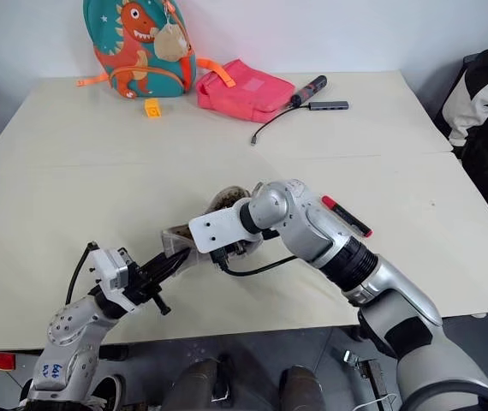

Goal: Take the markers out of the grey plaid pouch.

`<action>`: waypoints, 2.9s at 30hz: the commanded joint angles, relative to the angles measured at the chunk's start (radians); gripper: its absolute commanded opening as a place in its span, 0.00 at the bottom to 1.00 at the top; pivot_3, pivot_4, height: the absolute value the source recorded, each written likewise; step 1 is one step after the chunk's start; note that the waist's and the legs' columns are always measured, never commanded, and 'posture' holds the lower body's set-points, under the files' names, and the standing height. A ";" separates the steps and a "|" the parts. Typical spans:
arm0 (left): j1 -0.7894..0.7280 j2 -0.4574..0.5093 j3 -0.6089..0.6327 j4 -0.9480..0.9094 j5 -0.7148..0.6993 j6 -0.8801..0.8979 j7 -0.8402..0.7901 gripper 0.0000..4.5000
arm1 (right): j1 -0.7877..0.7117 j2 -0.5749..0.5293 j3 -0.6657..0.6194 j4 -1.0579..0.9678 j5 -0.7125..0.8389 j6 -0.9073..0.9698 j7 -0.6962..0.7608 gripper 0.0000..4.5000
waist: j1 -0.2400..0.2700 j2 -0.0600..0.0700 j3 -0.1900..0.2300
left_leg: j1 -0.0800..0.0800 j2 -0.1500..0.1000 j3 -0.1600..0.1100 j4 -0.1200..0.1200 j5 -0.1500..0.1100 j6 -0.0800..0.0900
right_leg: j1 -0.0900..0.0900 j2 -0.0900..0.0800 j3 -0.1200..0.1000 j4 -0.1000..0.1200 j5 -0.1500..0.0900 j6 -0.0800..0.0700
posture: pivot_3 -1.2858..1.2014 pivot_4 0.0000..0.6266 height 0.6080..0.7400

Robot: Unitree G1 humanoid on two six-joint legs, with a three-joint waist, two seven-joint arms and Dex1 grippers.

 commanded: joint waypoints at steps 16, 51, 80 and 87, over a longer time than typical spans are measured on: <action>0.015 -0.009 -0.001 -0.030 0.008 -0.026 -0.002 0.00 | 0.043 0.082 0.034 0.165 -0.143 -0.122 -0.085 0.49 | -0.002 0.000 0.000 | 0.002 0.000 0.000 0.000 0.000 0.000 | 0.000 0.001 0.001 0.006 0.000 0.000 | 0.52 0.24 1.00; 0.007 -0.005 0.012 -0.006 -0.002 -0.035 0.011 0.00 | -0.004 -0.154 -0.562 -0.316 0.558 0.459 0.082 0.09 | 0.001 0.000 0.000 | 0.000 0.000 -0.001 -0.001 -0.001 -0.001 | 0.001 -0.002 0.000 -0.002 0.000 0.000 | 0.52 0.24 1.00; 0.002 0.007 0.063 0.009 -0.030 -0.005 0.011 0.00 | 0.465 -0.444 -0.473 -0.090 0.287 0.214 -0.122 0.53 | 0.024 0.000 0.000 | 0.000 0.001 0.001 0.001 -0.001 0.000 | 0.002 -0.002 0.001 -0.004 0.000 0.000 | 0.52 0.24 1.00; -0.006 0.009 0.097 0.011 -0.057 0.037 0.046 0.00 | 0.423 -0.380 -0.590 -0.193 0.464 0.293 -0.106 0.67 | 0.025 0.000 0.000 | 0.000 0.001 0.001 0.000 -0.001 0.000 | 0.002 -0.002 0.000 -0.004 0.000 0.000 | 0.52 0.24 1.00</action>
